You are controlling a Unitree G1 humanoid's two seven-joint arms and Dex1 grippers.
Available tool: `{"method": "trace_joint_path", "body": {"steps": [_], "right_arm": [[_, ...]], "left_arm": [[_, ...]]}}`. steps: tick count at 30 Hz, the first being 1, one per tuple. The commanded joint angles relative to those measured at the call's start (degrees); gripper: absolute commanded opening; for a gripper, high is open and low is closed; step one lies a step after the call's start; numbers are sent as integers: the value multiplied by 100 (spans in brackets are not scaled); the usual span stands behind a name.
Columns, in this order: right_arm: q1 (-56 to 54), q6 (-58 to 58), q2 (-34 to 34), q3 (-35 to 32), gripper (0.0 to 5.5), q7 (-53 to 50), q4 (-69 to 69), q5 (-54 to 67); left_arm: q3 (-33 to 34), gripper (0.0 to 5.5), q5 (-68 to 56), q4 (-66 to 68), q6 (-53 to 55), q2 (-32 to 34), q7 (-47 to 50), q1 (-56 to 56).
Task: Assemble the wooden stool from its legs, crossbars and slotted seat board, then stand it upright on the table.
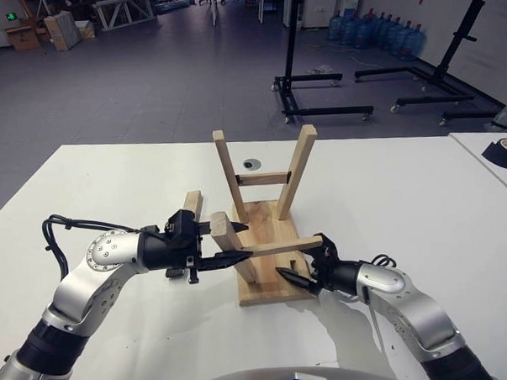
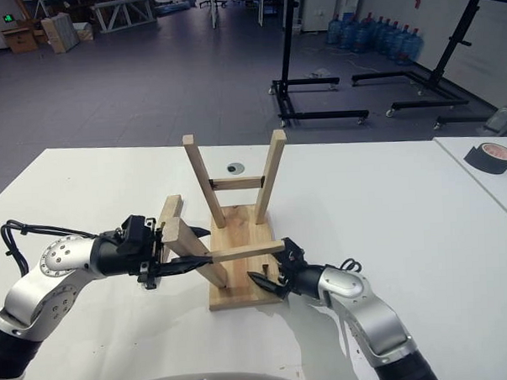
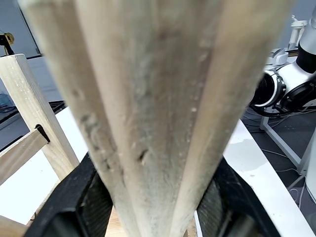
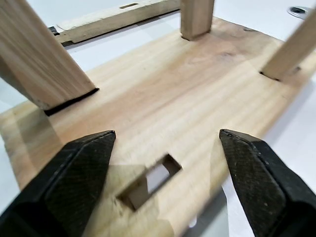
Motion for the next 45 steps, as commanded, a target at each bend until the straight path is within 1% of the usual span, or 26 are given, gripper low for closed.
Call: {"method": "trace_joint_path", "body": {"steps": [1, 3, 4, 6, 12, 14, 16, 18, 21, 24, 27, 31, 34, 36, 39, 42, 45], "right_arm": [[17, 238, -370, -542, 390, 192, -133, 253], [34, 220, -491, -700, 390, 279, -58, 302], [48, 216, -539, -763, 390, 314, -32, 322], [63, 231, -547, -873, 390, 349, 19, 381], [88, 202, -521, -1011, 390, 292, 102, 419], [85, 200, -517, -1047, 390, 274, 84, 428], [123, 190, -505, -1060, 390, 255, 60, 437], [145, 169, -433, -1055, 390, 195, 123, 443], [252, 232, -252, -996, 390, 117, 37, 535], [378, 246, -167, -767, 390, 99, -111, 493], [445, 122, -184, -448, 390, 64, 30, 237], [336, -3, -145, -121, 390, -81, 329, -108], [216, 31, 39, 15, 390, -349, 630, -275], [256, 27, 99, 174, 390, -378, 629, -309], [290, -15, 140, 401, 390, -379, 655, -387], [254, -33, 177, 490, 390, -409, 686, -402], [212, -37, 156, 500, 390, -383, 694, -379]], "left_arm": [[-1194, 201, 1874, 1246, 980, 655, 179, 802], [-1172, 201, 1770, 1218, 955, 631, 182, 779], [-1136, 230, 1671, 1154, 951, 607, 180, 777], [-970, 259, 1505, 1052, 996, 515, 285, 709], [-299, 345, 1835, 941, 1238, 457, 669, 620], [145, 345, 1797, 904, 1248, 457, 836, 680], [863, 345, 1419, 786, 1270, 285, 1041, 710], [1665, 345, 1051, 743, 1349, 51, 1456, 654], [2768, 345, -107, 288, 1651, -455, 2039, 359], [3286, 345, -1268, -258, 1931, -902, 2620, -134], [3287, 345, -2114, -884, 2023, -1109, 2580, -338], [2801, 345, -2582, -1269, 2350, -1262, 2646, -422], [2470, 345, -3019, -1546, 2610, -1304, 2505, -327], [2284, 345, -2899, -1501, 2649, -1355, 2574, -406], [2197, 345, -2736, -1122, 2702, -1428, 2757, -585], [1684, 345, -1975, -696, 2837, -1270, 2663, -458], [1000, 345, -1112, -440, 2770, -1008, 2336, -82]]}}
